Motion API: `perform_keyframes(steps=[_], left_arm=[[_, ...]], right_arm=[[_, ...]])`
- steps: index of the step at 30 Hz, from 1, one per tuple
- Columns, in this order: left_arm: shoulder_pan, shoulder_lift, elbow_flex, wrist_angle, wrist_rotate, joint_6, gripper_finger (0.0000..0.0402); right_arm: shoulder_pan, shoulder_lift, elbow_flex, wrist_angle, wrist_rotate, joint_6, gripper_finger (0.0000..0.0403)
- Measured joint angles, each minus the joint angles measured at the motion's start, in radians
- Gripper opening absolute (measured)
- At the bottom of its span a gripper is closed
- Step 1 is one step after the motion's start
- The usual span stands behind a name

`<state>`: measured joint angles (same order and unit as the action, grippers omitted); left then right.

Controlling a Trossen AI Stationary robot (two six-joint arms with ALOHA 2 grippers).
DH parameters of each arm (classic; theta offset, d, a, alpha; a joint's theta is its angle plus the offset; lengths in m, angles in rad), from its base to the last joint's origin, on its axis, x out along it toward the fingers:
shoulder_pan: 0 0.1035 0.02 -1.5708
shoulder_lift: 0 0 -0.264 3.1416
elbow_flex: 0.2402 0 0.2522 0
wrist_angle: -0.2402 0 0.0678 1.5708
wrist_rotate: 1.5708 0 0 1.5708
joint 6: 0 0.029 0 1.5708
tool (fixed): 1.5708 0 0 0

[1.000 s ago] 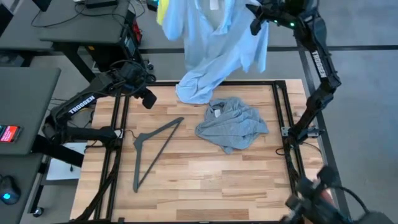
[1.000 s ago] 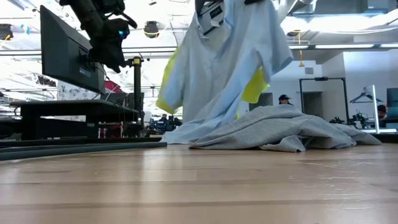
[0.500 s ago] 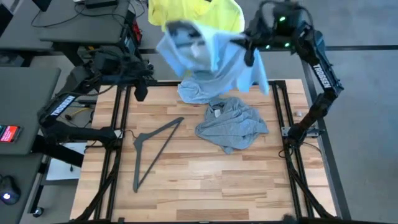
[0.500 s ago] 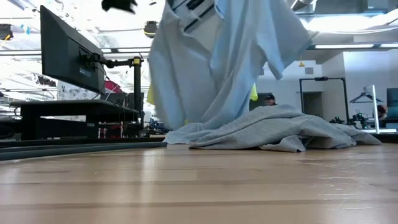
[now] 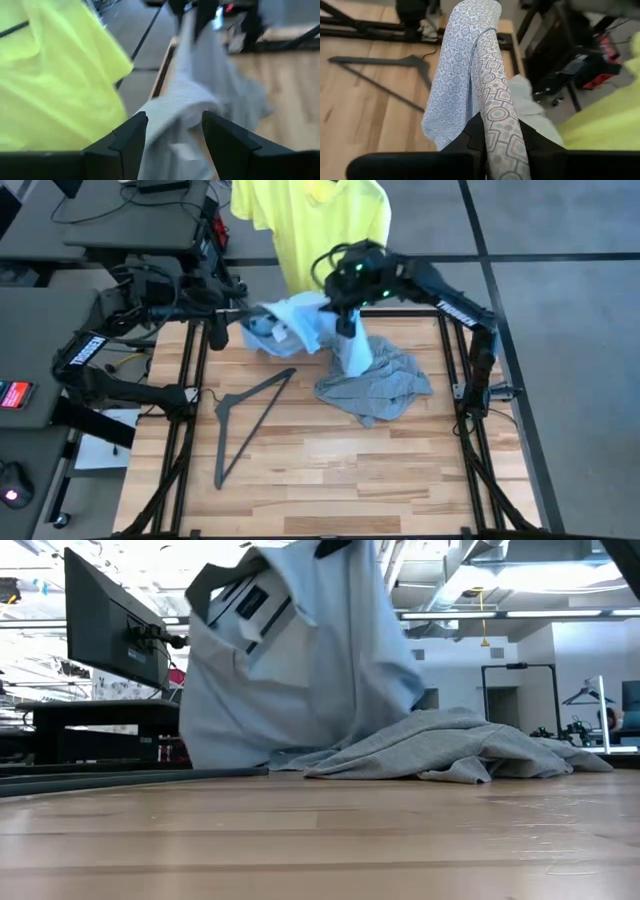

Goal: Hang clothes
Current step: Unhang the blue polo from the rack

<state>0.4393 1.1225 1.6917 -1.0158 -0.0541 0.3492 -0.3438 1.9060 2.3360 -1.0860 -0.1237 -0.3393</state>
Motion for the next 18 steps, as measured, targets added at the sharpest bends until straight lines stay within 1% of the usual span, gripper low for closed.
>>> perform_keyframes(steps=[2, 8, 10, 13, 18], left_arm=[[0.006, 0.02, 0.0, -0.058, -0.017, 0.021, 0.0178], [0.008, 0.123, -0.001, -0.29, -0.004, 0.023, 0.0178], [0.007, 0.161, -0.002, -0.34, -0.003, 0.023, 0.0178], [0.003, 0.19, -0.002, -0.355, 0.027, 0.022, 0.0178], [0.003, 0.208, -0.002, -0.329, 0.033, 0.032, 0.017]], right_arm=[[0.022, 0.011, 0.0, 0.002, 0.001, 0.002, 0.0024], [0.045, 0.012, 0.0, 0.008, 0.025, 0.037, 0.0024], [0.044, 0.008, 0.0, 0.009, 0.027, 0.049, 0.0024], [0.044, 0.005, 0.0, 0.004, 0.026, 0.057, 0.0024], [0.046, 0.004, 0.0, 0.005, 0.032, 0.062, 0.0024]])
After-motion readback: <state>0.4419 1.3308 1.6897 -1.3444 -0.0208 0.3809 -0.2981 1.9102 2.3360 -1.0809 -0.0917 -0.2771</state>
